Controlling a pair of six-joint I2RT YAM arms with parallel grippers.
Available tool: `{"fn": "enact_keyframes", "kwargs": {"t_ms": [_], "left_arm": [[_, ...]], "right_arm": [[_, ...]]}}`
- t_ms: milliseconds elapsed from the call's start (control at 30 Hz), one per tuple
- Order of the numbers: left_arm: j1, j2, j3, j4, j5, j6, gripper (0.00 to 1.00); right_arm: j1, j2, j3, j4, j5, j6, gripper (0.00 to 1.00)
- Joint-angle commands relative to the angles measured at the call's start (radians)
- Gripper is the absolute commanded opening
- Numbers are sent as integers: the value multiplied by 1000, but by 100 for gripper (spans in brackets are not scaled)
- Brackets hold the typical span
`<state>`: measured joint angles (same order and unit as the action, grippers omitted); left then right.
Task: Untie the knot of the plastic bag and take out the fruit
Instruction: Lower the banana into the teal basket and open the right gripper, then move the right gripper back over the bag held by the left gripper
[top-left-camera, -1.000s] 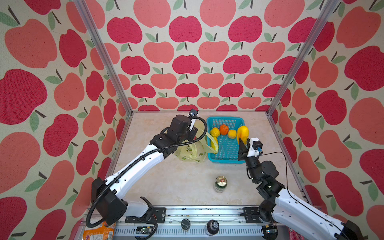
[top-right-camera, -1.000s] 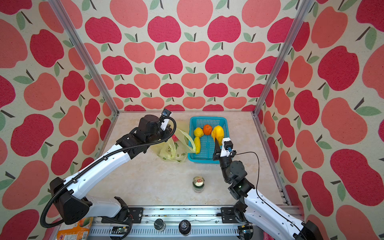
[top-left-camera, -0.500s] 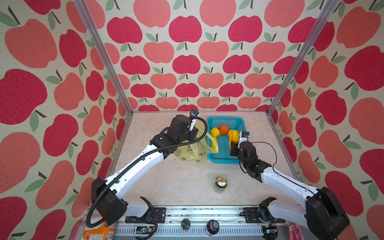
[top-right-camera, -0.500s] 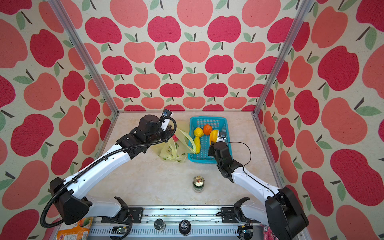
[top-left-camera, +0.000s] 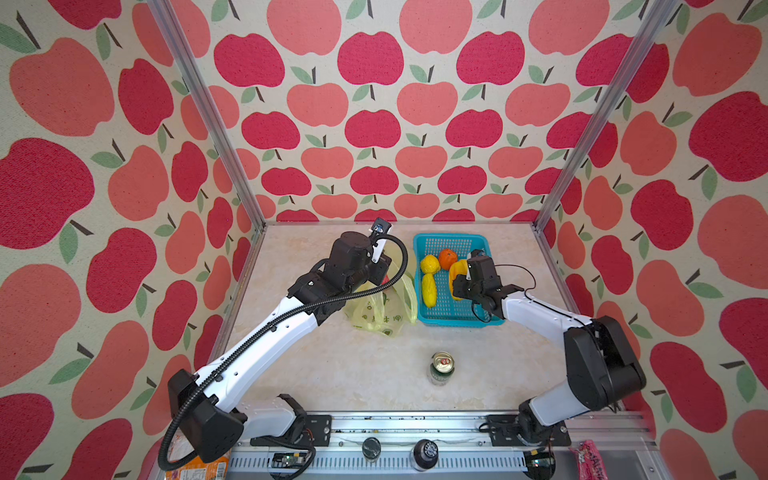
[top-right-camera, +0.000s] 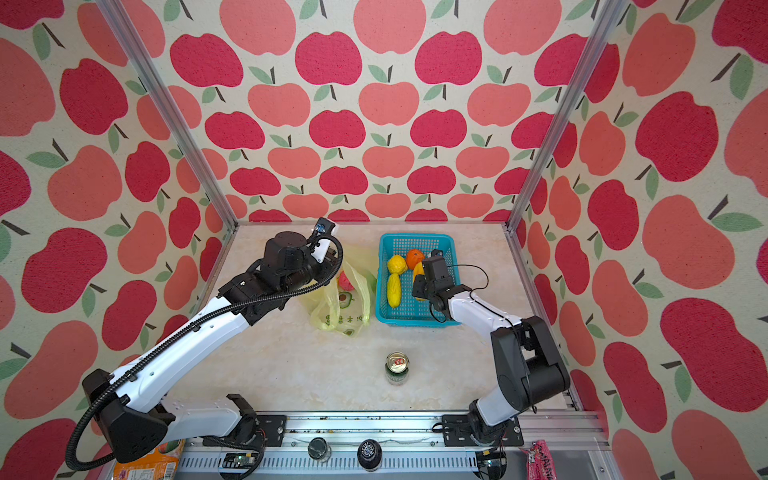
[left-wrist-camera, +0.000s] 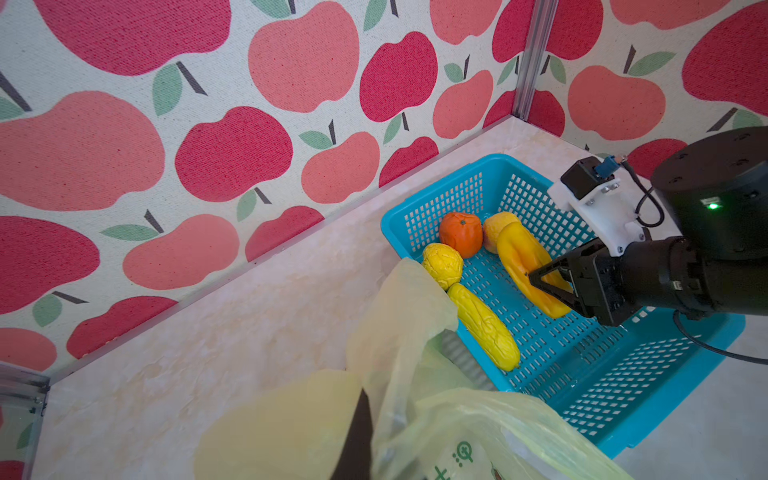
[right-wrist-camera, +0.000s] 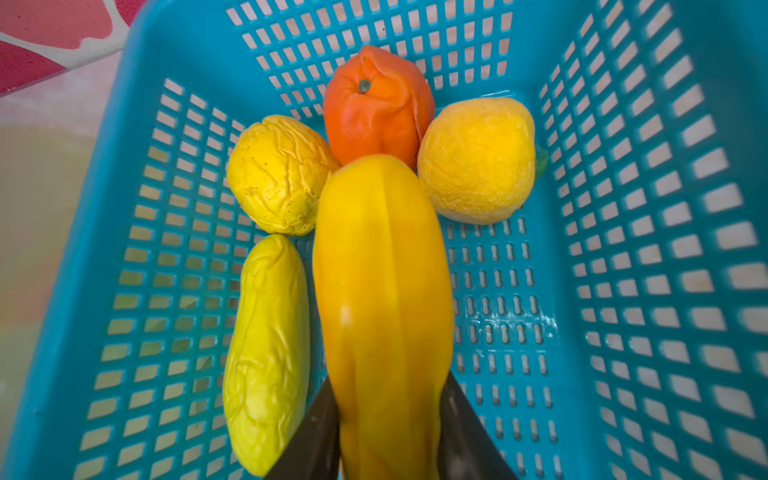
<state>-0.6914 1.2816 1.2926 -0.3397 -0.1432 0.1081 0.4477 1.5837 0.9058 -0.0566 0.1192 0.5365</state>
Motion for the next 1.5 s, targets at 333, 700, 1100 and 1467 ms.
{"fn": "enact_keyframes", "kwargs": {"t_ms": [333, 700, 1100, 1467], "left_arm": [[6, -50, -30, 34, -25, 25, 0], [38, 50, -18, 39, -78, 24, 0], [51, 264, 146, -42, -135, 69, 0], [65, 326, 240, -105, -135, 40, 0]], "right_arm": [[-9, 201, 179, -186, -183, 75, 42], [-43, -10, 342, -519, -16, -173, 90], [20, -371, -92, -11, 8, -246, 90], [85, -515, -177, 68, 35, -295, 87]]}}
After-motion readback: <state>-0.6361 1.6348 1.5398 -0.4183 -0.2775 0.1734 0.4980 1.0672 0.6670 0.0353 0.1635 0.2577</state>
